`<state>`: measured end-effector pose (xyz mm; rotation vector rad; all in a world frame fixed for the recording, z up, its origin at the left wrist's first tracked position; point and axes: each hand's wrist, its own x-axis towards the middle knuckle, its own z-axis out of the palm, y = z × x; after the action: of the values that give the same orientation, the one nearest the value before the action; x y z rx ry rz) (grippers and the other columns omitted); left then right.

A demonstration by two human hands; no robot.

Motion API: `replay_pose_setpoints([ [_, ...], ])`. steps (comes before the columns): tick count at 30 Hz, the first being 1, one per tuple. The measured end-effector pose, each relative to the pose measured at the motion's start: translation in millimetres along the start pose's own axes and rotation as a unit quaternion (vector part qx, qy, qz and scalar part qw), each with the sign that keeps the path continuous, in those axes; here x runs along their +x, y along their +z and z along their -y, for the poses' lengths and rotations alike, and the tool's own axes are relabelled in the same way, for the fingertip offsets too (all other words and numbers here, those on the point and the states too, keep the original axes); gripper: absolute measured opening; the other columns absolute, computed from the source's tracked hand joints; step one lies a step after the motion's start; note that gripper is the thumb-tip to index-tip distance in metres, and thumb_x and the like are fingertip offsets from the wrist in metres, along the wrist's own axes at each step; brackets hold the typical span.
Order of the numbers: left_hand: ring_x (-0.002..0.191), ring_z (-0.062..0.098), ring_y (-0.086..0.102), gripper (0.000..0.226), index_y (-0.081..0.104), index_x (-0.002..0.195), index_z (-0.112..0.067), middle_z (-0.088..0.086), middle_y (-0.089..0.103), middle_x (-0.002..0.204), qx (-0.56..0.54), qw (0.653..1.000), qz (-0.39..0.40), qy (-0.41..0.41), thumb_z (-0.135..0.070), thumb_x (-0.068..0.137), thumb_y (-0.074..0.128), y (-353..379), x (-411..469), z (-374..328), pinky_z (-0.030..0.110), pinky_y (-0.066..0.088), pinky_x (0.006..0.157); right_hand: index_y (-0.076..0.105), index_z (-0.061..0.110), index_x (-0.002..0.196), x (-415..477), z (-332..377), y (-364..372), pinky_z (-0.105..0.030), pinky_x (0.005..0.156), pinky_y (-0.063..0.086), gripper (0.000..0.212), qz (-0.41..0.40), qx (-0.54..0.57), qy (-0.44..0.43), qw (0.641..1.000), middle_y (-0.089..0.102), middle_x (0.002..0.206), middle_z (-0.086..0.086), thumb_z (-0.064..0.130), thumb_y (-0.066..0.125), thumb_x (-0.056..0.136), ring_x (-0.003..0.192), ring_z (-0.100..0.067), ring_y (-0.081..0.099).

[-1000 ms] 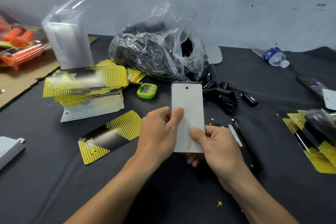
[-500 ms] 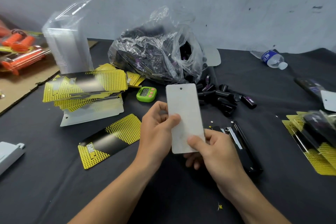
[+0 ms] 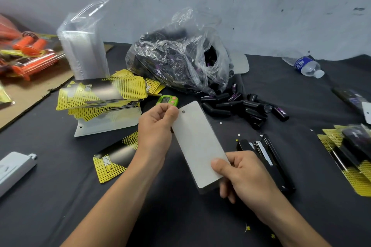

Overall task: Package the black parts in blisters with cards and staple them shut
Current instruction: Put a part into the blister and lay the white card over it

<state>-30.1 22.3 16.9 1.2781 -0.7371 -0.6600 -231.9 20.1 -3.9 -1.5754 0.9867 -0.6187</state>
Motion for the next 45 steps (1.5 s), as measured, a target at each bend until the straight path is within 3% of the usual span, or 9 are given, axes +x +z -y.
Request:
replay_pose_setpoints([
  [4, 0.062, 0.005, 0.057, 0.022, 0.07, 0.075, -0.019, -0.007, 0.065, 0.067, -0.014, 1.0, 0.008, -0.008, -0.011, 0.096, 0.069, -2, 0, -2, 0.015, 0.045, 0.054, 0.074, 0.011, 0.081, 1, 0, -3, -0.028, 0.045, 0.038, 0.032, -0.003, 0.017, -0.008, 1.0, 0.067, 0.058, -0.015, 0.041, 0.062, 0.084, 0.045, -0.027, 0.052],
  [8, 0.072, 0.012, 0.058, 0.019, 0.076, 0.079, -0.024, 0.0, 0.066, 0.074, -0.004, 1.0, 0.013, -0.01, -0.007, 0.089, 0.077, -1, -3, -2, 0.023, 0.049, 0.063, 0.076, 0.016, 0.081, 2, 1, -4, -0.018, 0.041, 0.035, 0.02, 0.015, 0.056, -0.001, 0.998, 0.068, 0.061, -0.014, 0.03, 0.061, 0.081, 0.042, -0.019, 0.052],
  [16, 0.072, 0.012, 0.059, 0.029, 0.076, 0.084, -0.027, -0.003, 0.064, 0.073, 0.013, 0.999, 0.026, -0.021, 0.002, 0.081, 0.079, -3, -6, -5, 0.02, 0.049, 0.058, 0.077, 0.014, 0.084, 4, 0, -2, -0.023, 0.041, 0.031, 0.019, 0.024, 0.073, 0.011, 0.997, 0.069, 0.068, -0.011, 0.02, 0.061, 0.075, 0.044, -0.02, 0.053],
  [24, 0.079, 0.017, 0.058, 0.027, 0.072, 0.071, -0.02, -0.001, 0.066, 0.075, -0.021, 0.998, 0.006, -0.058, 0.004, 0.082, 0.076, -1, -3, -6, 0.025, 0.044, 0.067, 0.073, 0.008, 0.077, 1, 1, -1, -0.022, 0.039, 0.031, 0.024, 0.033, 0.086, 0.014, 0.996, 0.066, 0.061, -0.017, 0.027, 0.061, 0.083, 0.042, -0.022, 0.053],
  [30, 0.077, 0.012, 0.06, 0.023, 0.073, 0.071, -0.021, -0.005, 0.069, 0.073, -0.008, 0.999, -0.004, -0.038, -0.002, 0.084, 0.078, -3, -2, -5, 0.026, 0.047, 0.07, 0.074, 0.01, 0.076, 0, 1, 0, -0.02, 0.039, 0.031, 0.032, 0.015, 0.077, 0.006, 0.997, 0.065, 0.059, -0.017, 0.01, 0.056, 0.103, 0.041, -0.022, 0.051],
  [35, 0.078, 0.005, 0.067, 0.023, 0.083, 0.085, -0.036, -0.009, 0.078, 0.084, 0.08, 0.996, 0.012, 0.036, -0.013, 0.084, 0.081, -8, -4, -10, 0.021, 0.052, 0.066, 0.075, 0.011, 0.081, 0, 0, 1, -0.017, 0.04, 0.034, 0.025, -0.005, 0.052, -0.009, 0.999, 0.067, 0.059, -0.015, 0.023, 0.062, 0.099, 0.041, -0.022, 0.05],
  [38, 0.075, 0.005, 0.07, 0.028, 0.084, 0.079, -0.032, -0.003, 0.079, 0.084, 0.039, 0.999, 0.023, -0.003, -0.006, 0.084, 0.079, -9, -2, -14, 0.017, 0.053, 0.063, 0.077, 0.015, 0.083, 0, 0, 2, -0.021, 0.042, 0.036, 0.028, -0.022, 0.044, -0.011, 0.999, 0.068, 0.06, -0.015, 0.037, 0.061, 0.086, 0.045, -0.025, 0.053],
  [42, 0.053, 0.001, 0.064, 0.031, 0.084, 0.07, -0.023, -0.005, 0.074, 0.066, -0.034, 0.997, 0.022, -0.062, 0.003, 0.084, 0.076, -8, -1, -13, 0.013, 0.047, 0.05, 0.078, 0.018, 0.084, 0, -2, 2, -0.033, 0.047, 0.04, 0.027, -0.038, 0.042, -0.014, 0.998, 0.067, 0.062, -0.016, 0.04, 0.062, 0.085, 0.052, -0.034, 0.055],
  [45, 0.057, 0.004, 0.064, 0.016, 0.084, 0.094, -0.022, -0.005, 0.074, 0.072, -0.001, 0.998, 0.026, -0.055, -0.008, 0.089, 0.078, -4, -2, -7, 0.016, 0.05, 0.055, 0.073, 0.017, 0.077, 0, -1, 2, -0.027, 0.044, 0.038, 0.024, -0.114, 0.016, -0.046, 0.992, 0.063, 0.056, -0.013, 0.034, 0.062, 0.09, 0.044, -0.019, 0.053],
])
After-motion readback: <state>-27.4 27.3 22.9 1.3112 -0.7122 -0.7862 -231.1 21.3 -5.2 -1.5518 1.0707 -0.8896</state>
